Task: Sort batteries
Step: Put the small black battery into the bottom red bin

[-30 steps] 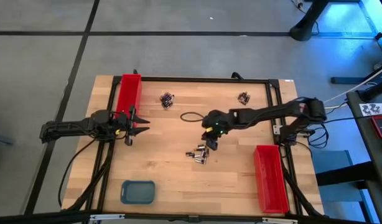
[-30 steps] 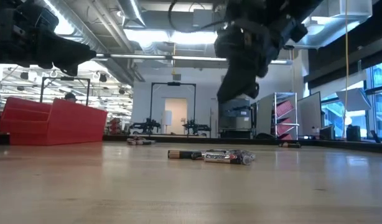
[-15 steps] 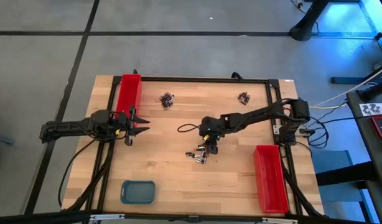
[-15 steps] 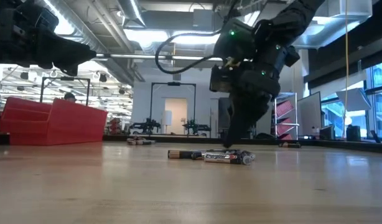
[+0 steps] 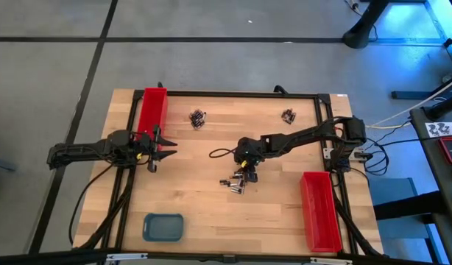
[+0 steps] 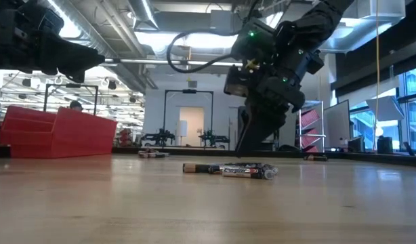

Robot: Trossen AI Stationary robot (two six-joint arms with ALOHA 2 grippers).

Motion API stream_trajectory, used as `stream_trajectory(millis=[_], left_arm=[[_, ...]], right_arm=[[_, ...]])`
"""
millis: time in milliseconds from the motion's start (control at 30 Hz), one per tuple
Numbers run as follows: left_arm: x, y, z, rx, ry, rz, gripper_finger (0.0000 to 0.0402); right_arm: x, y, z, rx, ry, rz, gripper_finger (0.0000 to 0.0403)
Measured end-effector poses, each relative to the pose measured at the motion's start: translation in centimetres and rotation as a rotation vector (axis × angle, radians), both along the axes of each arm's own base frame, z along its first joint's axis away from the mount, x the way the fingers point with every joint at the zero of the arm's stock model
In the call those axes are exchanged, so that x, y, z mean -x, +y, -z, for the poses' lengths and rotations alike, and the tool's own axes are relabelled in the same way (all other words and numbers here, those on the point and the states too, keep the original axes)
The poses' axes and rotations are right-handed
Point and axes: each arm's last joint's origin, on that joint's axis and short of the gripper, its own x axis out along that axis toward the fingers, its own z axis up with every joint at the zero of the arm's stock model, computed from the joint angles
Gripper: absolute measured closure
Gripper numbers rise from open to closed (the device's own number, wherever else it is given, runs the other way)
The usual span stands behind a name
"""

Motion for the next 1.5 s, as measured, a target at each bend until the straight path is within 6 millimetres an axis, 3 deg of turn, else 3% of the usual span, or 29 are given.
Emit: stream_trajectory(millis=[533,1100,1233,1400,1500], left_arm=[[0.0,0.0,0.0,0.000,0.000,0.000,0.0288],[0.0,0.0,0.0,0.001,0.003,0.000,0.0288],[0.0,0.0,0.0,0.000,0.003,0.000,0.0288],[0.0,0.0,0.0,0.000,0.003,0.000,0.0288],[0.0,0.0,0.0,0.000,0.003,0.000,0.0288]], right_arm=[[-0.3,1.0,0.9,0.054,-0.016,-0.102,0.0260],[-0.2,0.8,2.1,0.143,0.057,-0.060,0.0261],[-0.1,0.8,2.6,0.148,0.077,-0.056,0.0291],[0.0,0.8,2.7,0.150,0.089,-0.051,0.0379],[0.0,0.8,2.6,0.131,0.098,0.013,0.0383]])
